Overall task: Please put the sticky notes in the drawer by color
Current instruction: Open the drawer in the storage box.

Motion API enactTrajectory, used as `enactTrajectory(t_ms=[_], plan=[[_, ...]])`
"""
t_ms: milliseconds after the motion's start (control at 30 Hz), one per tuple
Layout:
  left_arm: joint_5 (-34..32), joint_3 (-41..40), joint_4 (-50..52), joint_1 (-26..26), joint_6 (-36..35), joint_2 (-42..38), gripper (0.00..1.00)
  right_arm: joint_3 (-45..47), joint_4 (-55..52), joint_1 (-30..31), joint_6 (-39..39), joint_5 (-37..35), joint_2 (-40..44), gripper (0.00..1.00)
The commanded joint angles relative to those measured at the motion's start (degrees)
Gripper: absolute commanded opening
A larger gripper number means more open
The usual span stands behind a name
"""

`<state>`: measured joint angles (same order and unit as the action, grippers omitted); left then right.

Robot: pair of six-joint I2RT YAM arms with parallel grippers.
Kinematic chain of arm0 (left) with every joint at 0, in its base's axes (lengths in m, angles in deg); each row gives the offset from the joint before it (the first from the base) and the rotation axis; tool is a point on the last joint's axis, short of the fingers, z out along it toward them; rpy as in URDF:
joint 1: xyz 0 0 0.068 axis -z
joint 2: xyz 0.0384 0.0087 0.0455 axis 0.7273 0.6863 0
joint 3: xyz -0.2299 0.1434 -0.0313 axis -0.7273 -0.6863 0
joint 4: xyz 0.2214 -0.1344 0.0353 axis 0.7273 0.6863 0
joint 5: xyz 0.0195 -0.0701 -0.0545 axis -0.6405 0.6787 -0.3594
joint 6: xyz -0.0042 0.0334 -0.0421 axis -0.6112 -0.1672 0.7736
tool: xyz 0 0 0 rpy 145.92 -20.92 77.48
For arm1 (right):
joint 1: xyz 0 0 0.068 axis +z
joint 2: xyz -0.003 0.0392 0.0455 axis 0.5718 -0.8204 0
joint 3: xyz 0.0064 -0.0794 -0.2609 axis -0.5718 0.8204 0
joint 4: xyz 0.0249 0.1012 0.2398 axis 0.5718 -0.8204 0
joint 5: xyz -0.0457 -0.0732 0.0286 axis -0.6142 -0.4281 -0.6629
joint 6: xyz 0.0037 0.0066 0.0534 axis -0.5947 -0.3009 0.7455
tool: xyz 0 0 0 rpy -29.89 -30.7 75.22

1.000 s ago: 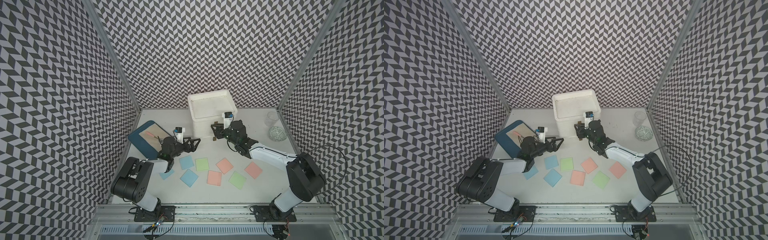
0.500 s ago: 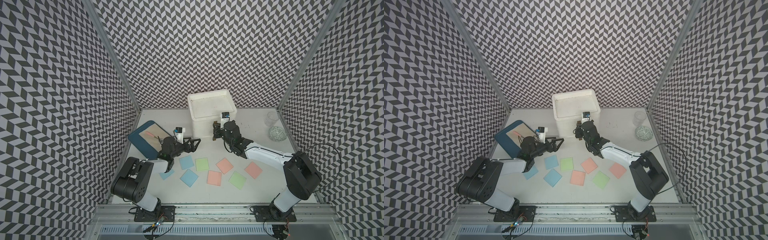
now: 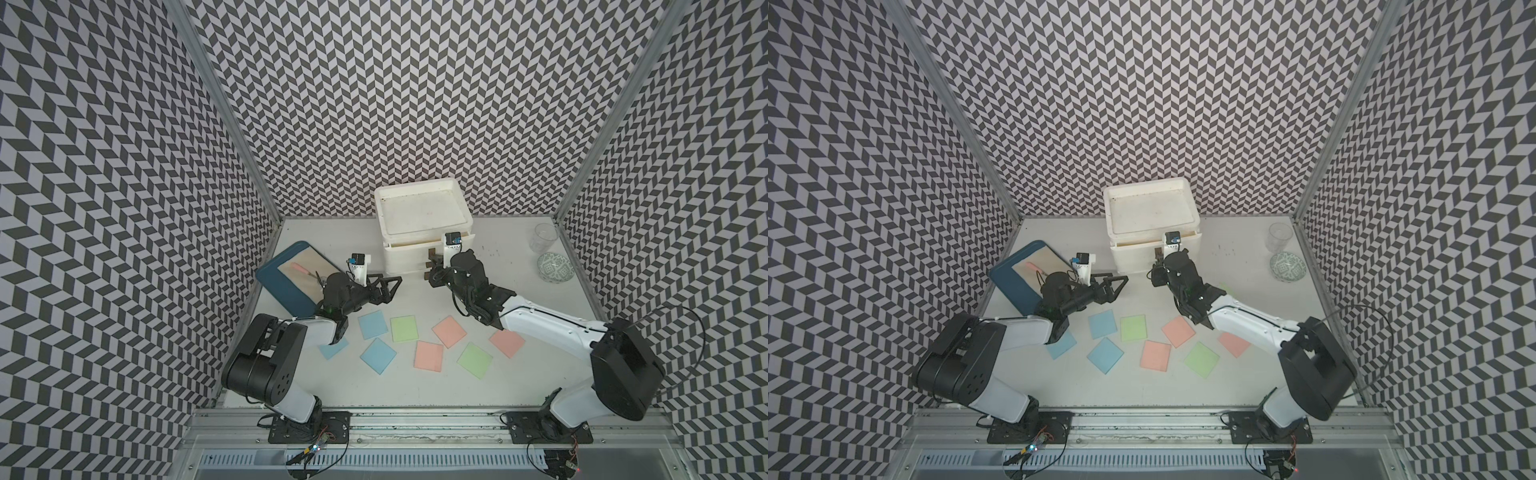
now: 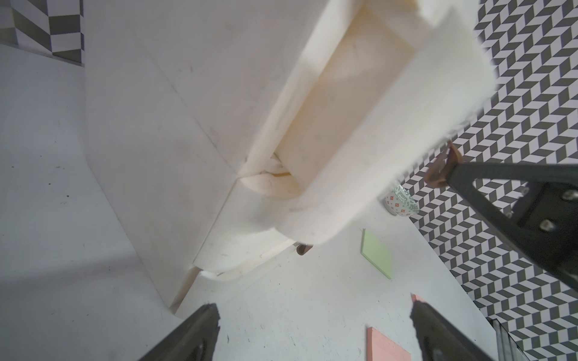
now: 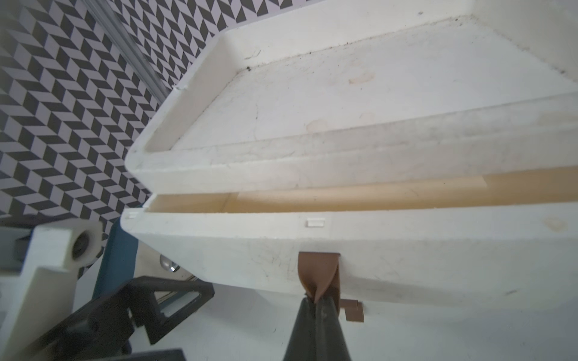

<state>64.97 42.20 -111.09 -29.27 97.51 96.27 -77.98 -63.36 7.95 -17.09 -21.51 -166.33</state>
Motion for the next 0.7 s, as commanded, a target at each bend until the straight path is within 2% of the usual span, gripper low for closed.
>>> enactTrajectory(t_ms=[0, 233, 433, 667], plan=[[0.8, 0.5, -1.4, 0.3, 0.7, -1.0, 0.99, 2.3, -0.5, 2.1, -0.2, -0.4, 5.4, 0.03], [-1.2, -1.6, -2.6, 0.3, 0.3, -4.2, 0.99, 6.1, -7.0, 5.7, 0.1, -4.0, 11.9, 0.03], [-3.9, -4.0, -4.5, 0.5, 1.3, -7.0, 0.99, 8.5, -10.6, 6.8, 2.0, -4.1, 17.1, 0.03], [-8.4, -8.3, -6.6, 0.8, 0.3, -13.8, 0.99, 10.1, -13.1, 8.6, 3.2, -5.0, 19.8, 0.04]])
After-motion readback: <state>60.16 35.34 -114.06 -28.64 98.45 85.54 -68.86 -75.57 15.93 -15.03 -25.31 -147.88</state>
